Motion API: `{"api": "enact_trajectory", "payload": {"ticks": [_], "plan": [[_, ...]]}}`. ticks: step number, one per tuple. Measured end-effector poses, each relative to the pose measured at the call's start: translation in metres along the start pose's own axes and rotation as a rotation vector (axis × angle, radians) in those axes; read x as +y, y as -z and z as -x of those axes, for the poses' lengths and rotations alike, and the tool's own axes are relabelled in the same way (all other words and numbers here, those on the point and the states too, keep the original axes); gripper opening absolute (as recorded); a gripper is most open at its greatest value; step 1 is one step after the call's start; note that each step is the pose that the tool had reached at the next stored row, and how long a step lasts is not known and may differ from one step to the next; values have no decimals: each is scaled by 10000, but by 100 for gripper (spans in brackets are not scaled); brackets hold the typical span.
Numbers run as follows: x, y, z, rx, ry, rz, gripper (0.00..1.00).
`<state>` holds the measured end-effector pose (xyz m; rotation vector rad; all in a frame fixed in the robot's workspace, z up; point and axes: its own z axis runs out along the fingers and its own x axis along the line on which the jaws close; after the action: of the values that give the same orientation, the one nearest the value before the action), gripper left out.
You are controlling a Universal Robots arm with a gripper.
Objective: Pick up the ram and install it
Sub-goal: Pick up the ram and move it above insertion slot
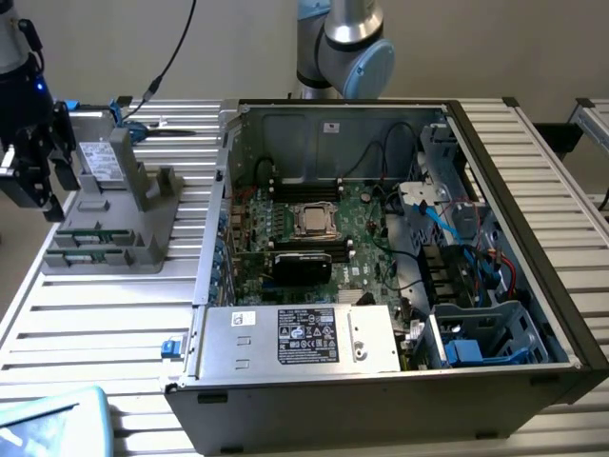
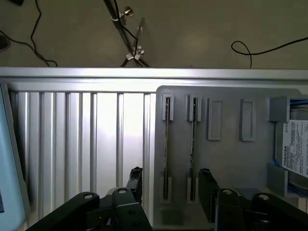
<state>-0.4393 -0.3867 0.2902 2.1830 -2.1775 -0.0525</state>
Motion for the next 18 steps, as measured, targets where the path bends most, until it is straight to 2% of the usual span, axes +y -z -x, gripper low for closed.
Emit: {"api": "enact_trajectory", "payload": {"ticks": [18], "plan": [[-71,-130,2,-1,-1,-2,59]]}}
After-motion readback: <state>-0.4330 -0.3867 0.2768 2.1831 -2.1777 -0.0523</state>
